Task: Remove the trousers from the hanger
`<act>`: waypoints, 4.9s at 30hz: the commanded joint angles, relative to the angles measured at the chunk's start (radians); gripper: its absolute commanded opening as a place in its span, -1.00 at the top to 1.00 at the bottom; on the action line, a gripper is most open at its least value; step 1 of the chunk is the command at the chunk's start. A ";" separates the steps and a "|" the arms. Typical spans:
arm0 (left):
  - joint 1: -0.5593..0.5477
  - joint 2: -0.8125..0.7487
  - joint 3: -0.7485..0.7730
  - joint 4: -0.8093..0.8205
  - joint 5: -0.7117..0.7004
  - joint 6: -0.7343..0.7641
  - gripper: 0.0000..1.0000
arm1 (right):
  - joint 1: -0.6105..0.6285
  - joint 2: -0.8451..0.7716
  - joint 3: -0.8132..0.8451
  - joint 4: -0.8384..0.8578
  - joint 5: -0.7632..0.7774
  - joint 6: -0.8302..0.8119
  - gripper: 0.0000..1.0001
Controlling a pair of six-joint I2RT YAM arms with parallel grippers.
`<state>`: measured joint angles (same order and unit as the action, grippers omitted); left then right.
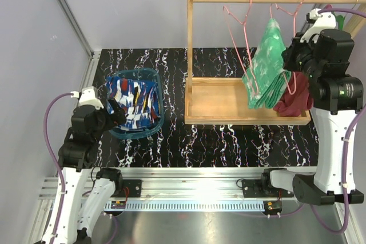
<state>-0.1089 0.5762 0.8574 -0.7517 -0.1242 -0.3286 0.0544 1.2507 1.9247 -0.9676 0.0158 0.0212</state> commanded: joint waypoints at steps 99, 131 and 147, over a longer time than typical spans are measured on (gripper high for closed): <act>-1.572 0.906 0.669 1.275 -0.950 0.551 1.00 | 0.096 -0.613 -0.506 -0.206 -0.244 0.134 1.00; -1.067 0.401 0.473 0.586 -1.129 0.346 1.00 | 0.098 -0.675 -0.651 -0.117 0.228 0.164 1.00; -0.667 0.508 0.520 -0.193 -0.984 0.043 1.00 | 0.098 -0.744 -0.592 -0.083 0.322 0.172 1.00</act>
<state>-0.7990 1.0595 1.3220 -0.8398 -1.1637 -0.2184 0.1459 0.5137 1.2816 -1.1007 0.2962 0.1875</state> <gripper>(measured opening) 0.140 0.068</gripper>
